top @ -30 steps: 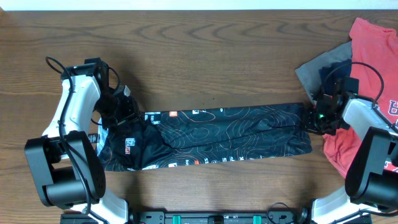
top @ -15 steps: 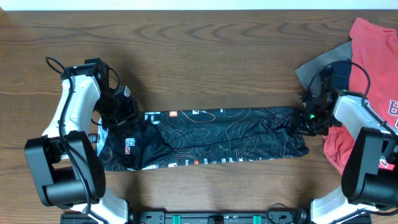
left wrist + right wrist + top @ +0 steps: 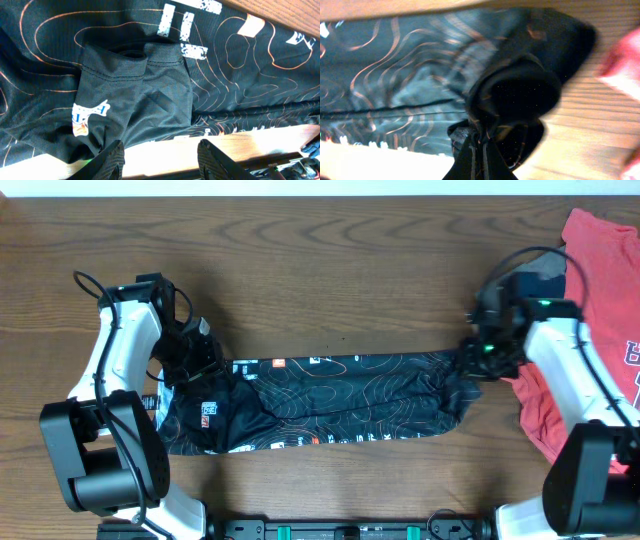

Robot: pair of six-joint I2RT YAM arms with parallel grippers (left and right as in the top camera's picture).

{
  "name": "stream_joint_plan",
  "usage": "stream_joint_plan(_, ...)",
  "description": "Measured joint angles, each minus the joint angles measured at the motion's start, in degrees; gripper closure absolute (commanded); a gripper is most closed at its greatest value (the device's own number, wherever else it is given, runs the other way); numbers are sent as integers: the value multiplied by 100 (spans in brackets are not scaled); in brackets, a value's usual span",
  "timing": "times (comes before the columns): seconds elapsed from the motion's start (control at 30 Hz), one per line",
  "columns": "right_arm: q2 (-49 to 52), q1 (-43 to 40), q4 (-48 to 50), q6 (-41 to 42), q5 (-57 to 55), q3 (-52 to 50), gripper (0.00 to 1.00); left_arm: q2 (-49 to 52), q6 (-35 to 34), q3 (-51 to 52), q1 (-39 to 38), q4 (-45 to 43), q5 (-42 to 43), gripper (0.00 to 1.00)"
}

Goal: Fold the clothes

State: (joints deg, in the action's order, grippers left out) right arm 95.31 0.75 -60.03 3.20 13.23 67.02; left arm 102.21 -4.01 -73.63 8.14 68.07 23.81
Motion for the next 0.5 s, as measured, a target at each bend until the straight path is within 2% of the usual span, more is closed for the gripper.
stream_joint_plan(0.5,136,2385,774,1443,24,0,99,0,0,0,0,0,0,51)
